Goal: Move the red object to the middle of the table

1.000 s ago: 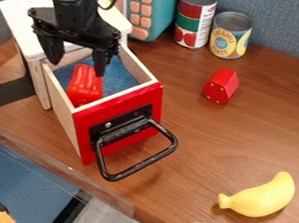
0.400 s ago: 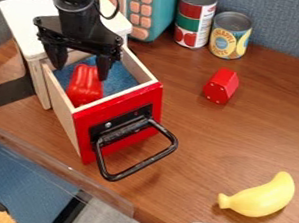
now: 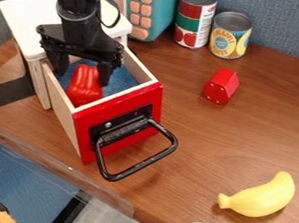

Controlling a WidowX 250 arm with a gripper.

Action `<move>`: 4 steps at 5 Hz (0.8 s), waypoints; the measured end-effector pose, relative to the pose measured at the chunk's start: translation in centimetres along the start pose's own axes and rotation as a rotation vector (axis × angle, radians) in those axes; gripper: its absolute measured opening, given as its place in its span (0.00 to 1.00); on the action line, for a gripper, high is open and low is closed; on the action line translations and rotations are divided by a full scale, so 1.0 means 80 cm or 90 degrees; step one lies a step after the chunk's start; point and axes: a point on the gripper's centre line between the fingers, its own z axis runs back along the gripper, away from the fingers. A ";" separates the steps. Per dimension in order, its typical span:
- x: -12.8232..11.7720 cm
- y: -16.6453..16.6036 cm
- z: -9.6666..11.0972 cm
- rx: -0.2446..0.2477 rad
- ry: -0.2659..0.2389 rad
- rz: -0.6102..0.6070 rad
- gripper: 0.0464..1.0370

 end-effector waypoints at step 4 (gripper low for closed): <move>-0.008 -0.003 -0.020 0.014 0.017 0.014 0.75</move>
